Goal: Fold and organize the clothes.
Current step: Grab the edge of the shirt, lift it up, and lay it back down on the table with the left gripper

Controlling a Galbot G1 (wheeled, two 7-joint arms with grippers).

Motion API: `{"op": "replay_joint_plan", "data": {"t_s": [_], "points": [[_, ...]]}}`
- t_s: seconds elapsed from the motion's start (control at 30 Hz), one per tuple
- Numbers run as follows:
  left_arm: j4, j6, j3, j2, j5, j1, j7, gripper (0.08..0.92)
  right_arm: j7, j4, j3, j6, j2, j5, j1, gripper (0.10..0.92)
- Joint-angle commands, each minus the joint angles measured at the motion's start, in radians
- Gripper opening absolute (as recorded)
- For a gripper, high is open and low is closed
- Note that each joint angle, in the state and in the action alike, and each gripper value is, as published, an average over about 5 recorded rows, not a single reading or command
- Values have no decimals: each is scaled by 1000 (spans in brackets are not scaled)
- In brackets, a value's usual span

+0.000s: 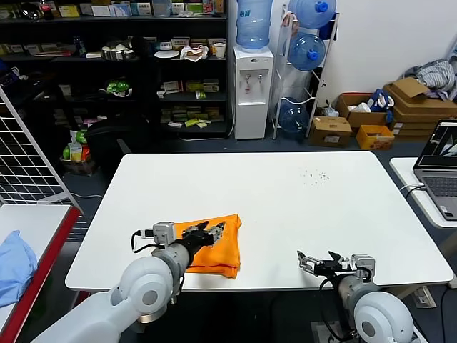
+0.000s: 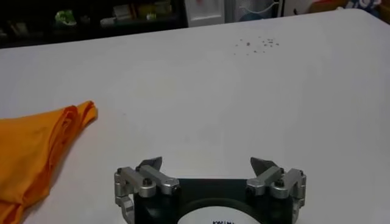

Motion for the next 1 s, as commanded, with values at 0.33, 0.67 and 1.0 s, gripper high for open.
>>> {"op": "replay_joint_plan", "data": {"t_s": [0.33, 0.67, 1.0], "points": [[163, -57, -293, 417, 92, 349, 537, 860, -15, 8, -8, 6, 4, -1, 7, 921], [200, -19, -254, 316, 50, 268, 535, 921, -16, 14, 5, 8, 8, -8, -15, 921], [238, -4, -229, 249, 24, 204, 495, 921, -16, 6, 2, 8, 14, -11, -12, 921]]}}
